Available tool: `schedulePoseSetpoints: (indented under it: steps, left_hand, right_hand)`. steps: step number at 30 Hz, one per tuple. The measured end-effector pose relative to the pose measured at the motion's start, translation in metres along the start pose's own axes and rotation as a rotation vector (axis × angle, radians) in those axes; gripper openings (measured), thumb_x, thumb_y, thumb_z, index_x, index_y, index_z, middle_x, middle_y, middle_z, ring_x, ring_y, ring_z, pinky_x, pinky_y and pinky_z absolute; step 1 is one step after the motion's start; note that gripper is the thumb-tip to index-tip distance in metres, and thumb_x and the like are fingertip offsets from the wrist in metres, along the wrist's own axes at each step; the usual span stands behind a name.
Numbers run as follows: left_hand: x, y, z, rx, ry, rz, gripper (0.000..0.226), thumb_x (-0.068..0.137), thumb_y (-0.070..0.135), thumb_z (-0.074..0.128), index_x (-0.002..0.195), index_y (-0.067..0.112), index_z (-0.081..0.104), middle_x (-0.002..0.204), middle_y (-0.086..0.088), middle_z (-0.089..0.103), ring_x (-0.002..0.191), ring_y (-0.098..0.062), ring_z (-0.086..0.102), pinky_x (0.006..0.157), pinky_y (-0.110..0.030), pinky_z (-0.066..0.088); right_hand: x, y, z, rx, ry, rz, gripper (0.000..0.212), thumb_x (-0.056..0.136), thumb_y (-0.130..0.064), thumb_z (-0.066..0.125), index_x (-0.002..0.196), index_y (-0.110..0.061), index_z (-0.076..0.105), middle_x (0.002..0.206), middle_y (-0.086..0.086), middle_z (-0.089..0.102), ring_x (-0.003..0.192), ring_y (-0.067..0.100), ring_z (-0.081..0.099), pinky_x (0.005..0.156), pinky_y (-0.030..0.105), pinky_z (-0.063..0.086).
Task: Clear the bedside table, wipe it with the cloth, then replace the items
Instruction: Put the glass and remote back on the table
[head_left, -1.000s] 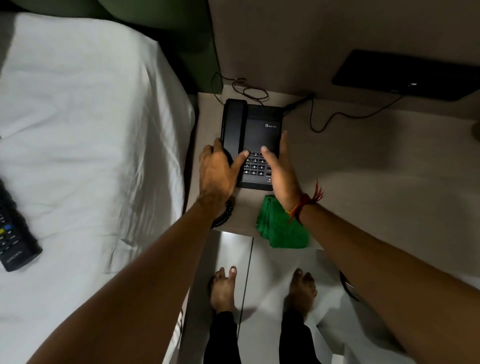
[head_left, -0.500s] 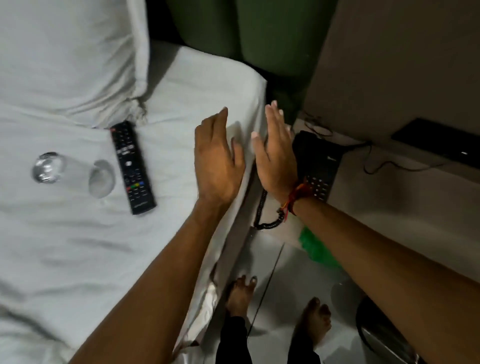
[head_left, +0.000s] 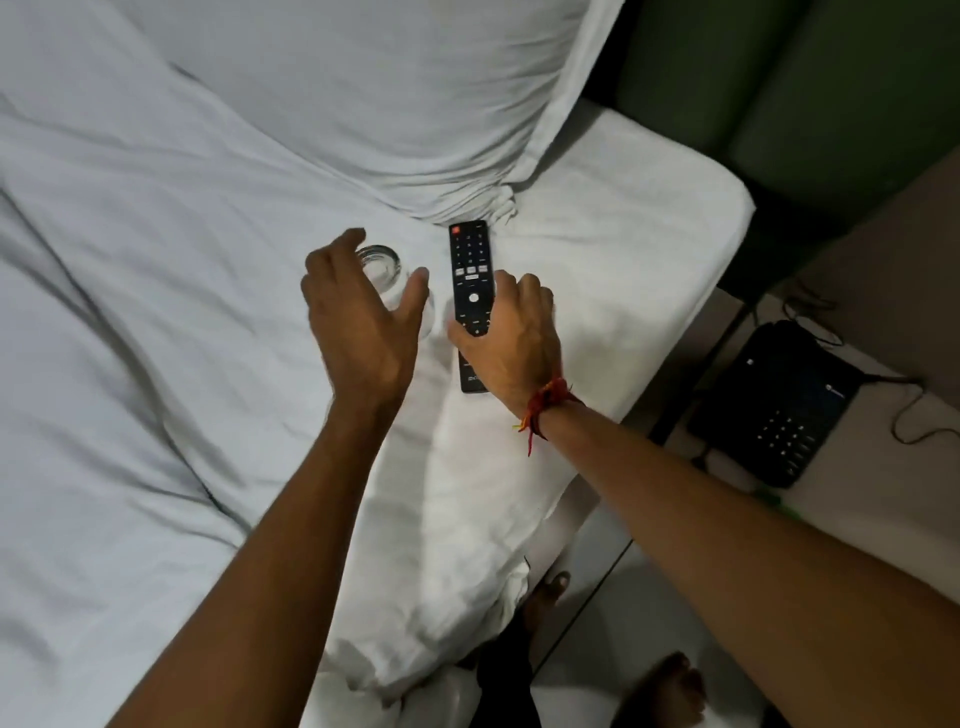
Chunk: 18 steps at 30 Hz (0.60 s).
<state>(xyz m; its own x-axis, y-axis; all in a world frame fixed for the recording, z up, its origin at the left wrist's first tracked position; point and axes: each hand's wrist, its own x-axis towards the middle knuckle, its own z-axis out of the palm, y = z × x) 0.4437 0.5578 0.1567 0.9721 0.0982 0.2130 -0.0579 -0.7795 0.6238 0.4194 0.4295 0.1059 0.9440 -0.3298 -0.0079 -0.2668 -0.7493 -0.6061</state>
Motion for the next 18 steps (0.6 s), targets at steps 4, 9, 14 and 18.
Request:
schedulePoseSetpoints:
  steps: [4, 9, 14, 18]
  left_hand:
    - [0.0, -0.012, 0.007, -0.134, -0.054, -0.037, 0.064, 0.089, 0.032, 0.077, 0.143, 0.011, 0.049, 0.133, -0.009, 0.057, 0.125, -0.025, 0.056, 0.108, -0.035, 0.045]
    - [0.001, -0.015, 0.014, -0.208, -0.012, -0.128, 0.065, 0.084, 0.031, 0.081, 0.138, 0.014, 0.05, 0.127, 0.001, 0.065, 0.115, -0.017, 0.064, 0.102, -0.032, 0.05]
    - [-0.011, -0.001, 0.021, -0.264, 0.059, -0.083, 0.062, 0.085, 0.036, 0.08, 0.136, 0.012, 0.053, 0.125, 0.003, 0.067, 0.112, -0.012, 0.065, 0.101, -0.029, 0.051]
    - [-0.024, 0.042, 0.047, -0.306, -0.015, -0.022, 0.064, 0.084, 0.039, 0.081, 0.136, 0.016, 0.053, 0.125, 0.007, 0.067, 0.112, -0.009, 0.066, 0.101, -0.029, 0.052]
  right_hand:
    - [0.007, -0.003, 0.021, -0.144, 0.019, 0.007, 0.073, 0.078, -0.058, 0.069, 0.126, -0.006, 0.052, 0.117, 0.012, 0.059, 0.108, 0.031, 0.053, 0.098, 0.04, 0.046]
    - [0.017, 0.0, 0.028, -0.192, 0.07, 0.007, 0.055, 0.08, -0.047, 0.064, 0.115, -0.007, 0.055, 0.113, 0.011, 0.061, 0.105, 0.03, 0.054, 0.095, 0.037, 0.045]
    - [0.012, 0.021, 0.008, -0.139, 0.13, 0.041, 0.047, 0.08, -0.039, 0.062, 0.111, -0.003, 0.058, 0.107, 0.014, 0.061, 0.1, 0.032, 0.055, 0.09, 0.04, 0.048]
    - [0.009, 0.065, -0.034, -0.086, 0.252, 0.122, 0.049, 0.078, -0.036, 0.066, 0.112, -0.001, 0.06, 0.105, 0.015, 0.062, 0.098, 0.033, 0.055, 0.088, 0.042, 0.05]
